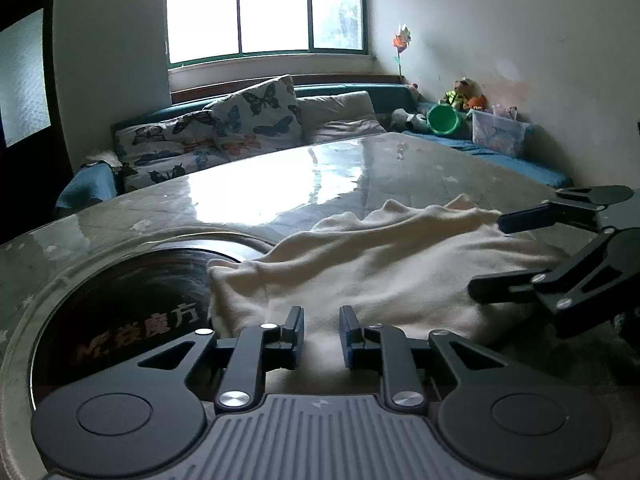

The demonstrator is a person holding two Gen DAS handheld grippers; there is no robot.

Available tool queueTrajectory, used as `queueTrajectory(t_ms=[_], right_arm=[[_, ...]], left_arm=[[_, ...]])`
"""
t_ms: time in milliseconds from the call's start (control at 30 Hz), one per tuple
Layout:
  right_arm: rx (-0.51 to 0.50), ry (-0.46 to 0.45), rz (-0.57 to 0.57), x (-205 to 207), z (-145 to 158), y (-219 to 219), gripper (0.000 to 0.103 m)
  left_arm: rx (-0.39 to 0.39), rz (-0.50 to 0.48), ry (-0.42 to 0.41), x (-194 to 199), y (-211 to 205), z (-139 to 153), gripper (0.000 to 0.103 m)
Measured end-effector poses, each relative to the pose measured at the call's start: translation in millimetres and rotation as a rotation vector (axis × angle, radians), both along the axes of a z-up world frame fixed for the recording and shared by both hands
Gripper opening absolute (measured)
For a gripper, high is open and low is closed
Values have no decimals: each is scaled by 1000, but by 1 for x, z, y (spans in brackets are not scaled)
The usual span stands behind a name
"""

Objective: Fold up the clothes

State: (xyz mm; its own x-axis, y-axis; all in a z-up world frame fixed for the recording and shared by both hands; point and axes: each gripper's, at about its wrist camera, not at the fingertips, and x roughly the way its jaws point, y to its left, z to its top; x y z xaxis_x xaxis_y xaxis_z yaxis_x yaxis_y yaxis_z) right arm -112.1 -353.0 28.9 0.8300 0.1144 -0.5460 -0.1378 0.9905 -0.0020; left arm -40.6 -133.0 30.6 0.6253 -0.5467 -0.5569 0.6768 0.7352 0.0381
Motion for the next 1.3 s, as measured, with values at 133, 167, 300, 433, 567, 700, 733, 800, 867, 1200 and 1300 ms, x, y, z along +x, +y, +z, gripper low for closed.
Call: queueTrajectory(t_ms=[133, 167, 300, 433, 567, 700, 733, 800, 867, 1200, 1300], right_arm=[[15, 40, -10, -1, -10, -8, 96], [40, 54, -9, 0, -12, -12, 98], [86, 67, -12, 2, -13, -19, 103], [52, 74, -15, 2, -15, -13, 103], [62, 69, -18, 1, -13, -14, 103], [9, 13, -13, -7, -4, -4, 103], [5, 8, -11, -8, -2, -1, 103], [38, 16, 22, -9, -1, 2, 103], [38, 22, 30, -10, 0, 6, 103], [-28, 94, 59, -5, -15, 18, 103], [-55, 100, 57, -5, -18, 21, 103]], left_arm=[[-5, 4, 7, 0, 2, -4, 24], [-14, 8, 8, 1, 3, -5, 24], [-60, 34, 33, 5, 10, -8, 31], [-72, 44, 48, 7, 12, -7, 35], [-82, 52, 73, 10, 14, -1, 35], [-103, 58, 62, 9, 18, 6, 45], [-105, 57, 66, 8, 17, 5, 47], [-104, 54, 75, 8, 17, 4, 47], [-95, 58, 78, 7, 16, 1, 47], [-82, 65, 59, 4, 14, -4, 53], [-84, 84, 48, 3, 16, -5, 59]])
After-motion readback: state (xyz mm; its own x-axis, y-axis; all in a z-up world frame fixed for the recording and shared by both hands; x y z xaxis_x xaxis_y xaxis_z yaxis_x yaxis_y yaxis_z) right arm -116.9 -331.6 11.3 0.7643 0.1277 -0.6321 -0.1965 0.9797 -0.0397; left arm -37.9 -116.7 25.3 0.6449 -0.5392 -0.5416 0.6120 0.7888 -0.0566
